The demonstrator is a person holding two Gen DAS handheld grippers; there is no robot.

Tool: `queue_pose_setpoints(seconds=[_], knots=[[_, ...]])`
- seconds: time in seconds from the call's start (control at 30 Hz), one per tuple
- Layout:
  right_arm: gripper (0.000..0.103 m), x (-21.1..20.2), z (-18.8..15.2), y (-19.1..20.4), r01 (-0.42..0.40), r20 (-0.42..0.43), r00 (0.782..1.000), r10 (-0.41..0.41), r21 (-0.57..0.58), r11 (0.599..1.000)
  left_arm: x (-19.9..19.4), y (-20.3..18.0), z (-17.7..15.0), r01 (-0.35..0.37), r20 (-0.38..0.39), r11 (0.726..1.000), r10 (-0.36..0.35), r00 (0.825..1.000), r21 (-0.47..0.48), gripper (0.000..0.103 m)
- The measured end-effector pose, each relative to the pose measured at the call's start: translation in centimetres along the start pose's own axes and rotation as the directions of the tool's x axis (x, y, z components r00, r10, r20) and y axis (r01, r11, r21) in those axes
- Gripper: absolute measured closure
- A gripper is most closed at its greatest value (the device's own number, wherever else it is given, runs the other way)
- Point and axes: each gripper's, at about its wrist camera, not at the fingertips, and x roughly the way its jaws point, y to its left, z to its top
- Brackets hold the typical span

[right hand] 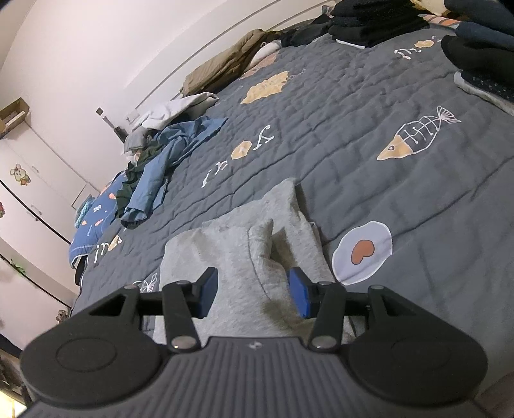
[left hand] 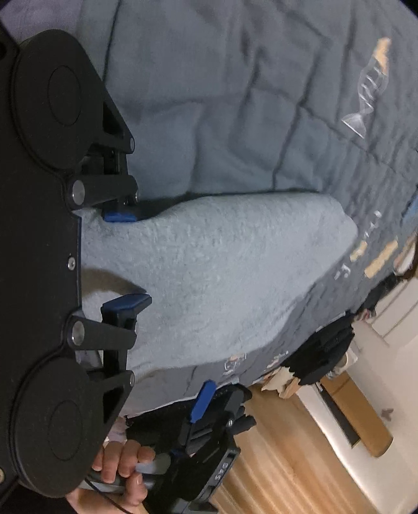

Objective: Fold clothes

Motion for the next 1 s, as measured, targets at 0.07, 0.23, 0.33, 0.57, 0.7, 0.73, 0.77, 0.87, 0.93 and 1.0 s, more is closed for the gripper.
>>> queue_pose_setpoints(seconds=[0.07, 0.23, 0.33, 0.57, 0.7, 0.73, 0.77, 0.87, 0.93, 1.0], knots=[[0.055, 0.0, 0.0, 0.0, -0.002, -0.002, 1.0, 0.002, 0.0, 1.0, 0.5, 0.4, 0.0, 0.0, -0.009, 1.0, -0.001, 1.0, -0.015, 0.059], [0.055, 0.1, 0.0, 0.2, -0.011, -0.008, 1.0, 0.01, -0.008, 1.0, 1.6, 1.0, 0.7, 0.06, 0.008, 0.997, -0.06, 0.998, -0.048, 0.051], [0.055, 0.1, 0.0, 0.3, -0.014, -0.013, 1.0, 0.013, -0.011, 1.0, 1.9, 1.1, 1.0, 0.09, 0.01, 0.995, -0.09, 0.996, -0.05, 0.064], [0.055, 0.2, 0.2, -0.2, -0.008, -0.014, 1.0, 0.008, 0.003, 1.0, 0.4, 0.2, 0.9, 0.087, 0.055, 0.996, -0.087, 0.995, -0.005, 0.095], [0.055, 0.3, 0.4, -0.2, -0.017, -0.015, 1.0, 0.017, 0.002, 1.0, -0.8, -0.8, 0.8, 0.058, 0.078, 0.998, -0.06, 0.995, 0.028, 0.096], [0.055, 0.2, 0.4, -0.2, -0.018, -0.015, 1.0, 0.018, 0.003, 1.0, -1.1, -1.0, 0.7, 0.054, 0.075, 0.998, -0.056, 0.996, 0.035, 0.097], [0.055, 0.2, 0.4, -0.2, -0.02, -0.016, 1.0, 0.02, 0.003, 1.0, -1.5, -1.1, 0.6, 0.051, 0.074, 0.998, -0.054, 0.996, 0.04, 0.097], [0.055, 0.2, 0.5, -0.2, -0.023, -0.017, 1.0, 0.023, 0.006, 1.0, -2.8, -1.3, 0.3, 0.034, 0.068, 0.998, -0.038, 0.997, 0.059, 0.097], [0.054, 0.2, 0.5, -0.1, -0.028, -0.017, 0.999, 0.028, 0.008, 1.0, -3.9, -1.3, 0.2, 0.004, 0.053, 0.997, -0.008, 0.999, 0.074, 0.097], [0.055, 0.2, 0.5, -0.1, -0.033, -0.019, 0.999, 0.033, 0.007, 0.999, -5.1, -1.0, 0.2, -0.03, 0.039, 0.996, 0.027, 0.999, 0.078, 0.097]])
